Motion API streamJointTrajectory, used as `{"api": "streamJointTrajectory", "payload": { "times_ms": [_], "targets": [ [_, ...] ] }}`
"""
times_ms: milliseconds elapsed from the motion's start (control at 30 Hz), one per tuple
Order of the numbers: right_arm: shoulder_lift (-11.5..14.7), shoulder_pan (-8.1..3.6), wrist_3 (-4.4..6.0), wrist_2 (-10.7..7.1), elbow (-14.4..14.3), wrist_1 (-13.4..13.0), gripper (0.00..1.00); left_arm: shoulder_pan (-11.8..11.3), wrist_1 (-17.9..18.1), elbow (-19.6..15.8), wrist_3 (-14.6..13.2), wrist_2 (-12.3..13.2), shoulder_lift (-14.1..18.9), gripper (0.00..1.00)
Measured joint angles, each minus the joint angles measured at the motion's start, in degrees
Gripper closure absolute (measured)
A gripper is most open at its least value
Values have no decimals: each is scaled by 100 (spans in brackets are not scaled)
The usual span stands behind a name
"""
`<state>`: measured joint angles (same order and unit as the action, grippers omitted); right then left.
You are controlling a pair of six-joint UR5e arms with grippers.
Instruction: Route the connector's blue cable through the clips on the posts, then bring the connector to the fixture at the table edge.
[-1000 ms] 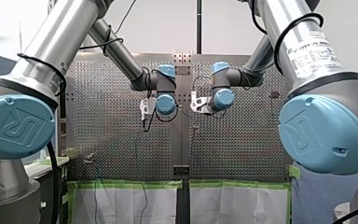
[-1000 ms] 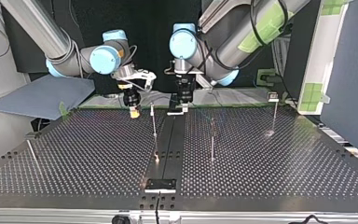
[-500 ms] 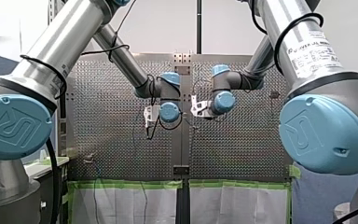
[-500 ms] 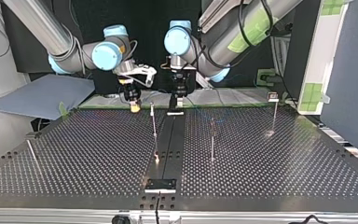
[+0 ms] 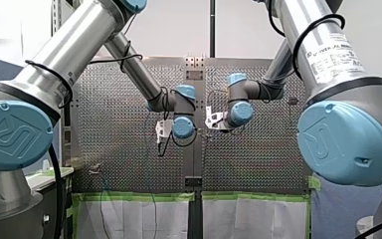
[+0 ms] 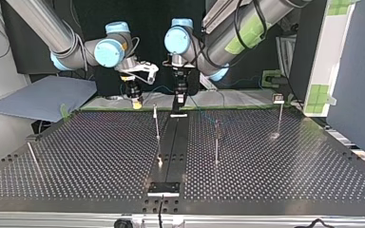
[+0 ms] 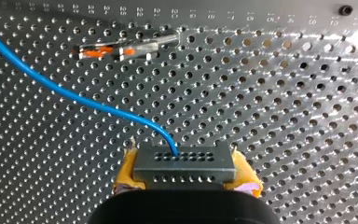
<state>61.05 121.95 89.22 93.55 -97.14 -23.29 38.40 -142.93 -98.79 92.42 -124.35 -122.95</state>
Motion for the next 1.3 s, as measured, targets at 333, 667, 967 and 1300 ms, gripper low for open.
{"api": "streamJointTrajectory", "payload": {
  "times_ms": [333,667,967,1300],
  "targets": [
    [0,-51,12,92,-96,-82,100,33,63,45,-8,25,-275,100],
    [-12,-86,23,129,-100,-18,100,75,-6,217,14,60,-458,100],
    [-72,-172,12,162,-100,-101,100,97,-34,464,147,48,-633,100],
    [-148,-349,65,161,-100,-183,100,29,-46,575,161,71,-755,100]
  ]
}}
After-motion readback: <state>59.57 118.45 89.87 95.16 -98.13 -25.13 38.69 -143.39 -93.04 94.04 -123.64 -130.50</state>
